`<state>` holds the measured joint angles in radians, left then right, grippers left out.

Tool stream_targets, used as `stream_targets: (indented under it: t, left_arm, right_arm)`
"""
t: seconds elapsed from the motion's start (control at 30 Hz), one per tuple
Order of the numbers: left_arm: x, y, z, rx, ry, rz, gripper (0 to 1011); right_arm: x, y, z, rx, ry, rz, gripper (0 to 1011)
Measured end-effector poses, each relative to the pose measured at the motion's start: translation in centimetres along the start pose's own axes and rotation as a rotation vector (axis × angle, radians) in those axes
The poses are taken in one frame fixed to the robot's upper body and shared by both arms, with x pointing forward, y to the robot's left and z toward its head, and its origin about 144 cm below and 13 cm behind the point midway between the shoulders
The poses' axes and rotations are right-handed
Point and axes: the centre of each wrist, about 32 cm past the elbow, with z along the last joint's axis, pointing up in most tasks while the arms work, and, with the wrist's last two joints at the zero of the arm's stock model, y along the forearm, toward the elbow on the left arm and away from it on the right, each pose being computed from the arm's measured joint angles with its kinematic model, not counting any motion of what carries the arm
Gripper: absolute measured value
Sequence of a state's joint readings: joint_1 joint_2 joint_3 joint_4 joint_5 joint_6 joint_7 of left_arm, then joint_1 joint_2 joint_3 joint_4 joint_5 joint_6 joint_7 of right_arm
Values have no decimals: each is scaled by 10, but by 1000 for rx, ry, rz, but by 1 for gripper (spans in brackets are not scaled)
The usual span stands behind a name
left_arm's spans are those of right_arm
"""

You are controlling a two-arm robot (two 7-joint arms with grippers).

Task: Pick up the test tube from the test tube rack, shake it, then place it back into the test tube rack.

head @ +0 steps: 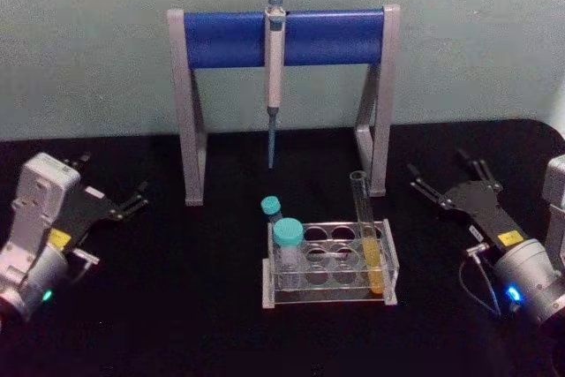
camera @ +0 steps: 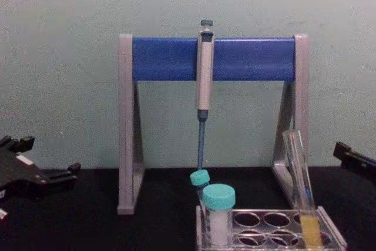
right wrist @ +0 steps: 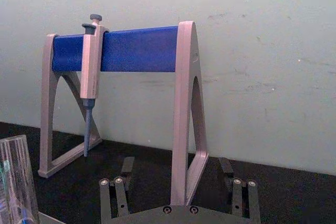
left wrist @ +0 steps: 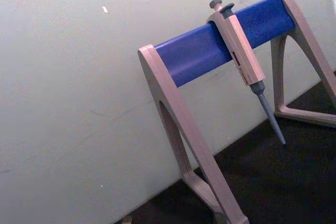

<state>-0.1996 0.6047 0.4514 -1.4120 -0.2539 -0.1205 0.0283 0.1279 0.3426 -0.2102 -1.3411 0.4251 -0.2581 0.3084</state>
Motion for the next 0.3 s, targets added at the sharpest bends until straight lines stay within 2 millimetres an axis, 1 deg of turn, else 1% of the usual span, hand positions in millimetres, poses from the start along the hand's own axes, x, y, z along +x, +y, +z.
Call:
stream_targets:
  t: [0.3]
  left_arm:
    - [0,0,0,0,0,0,1001]
  right_arm:
    - [0,0,0,0,0,0,1000]
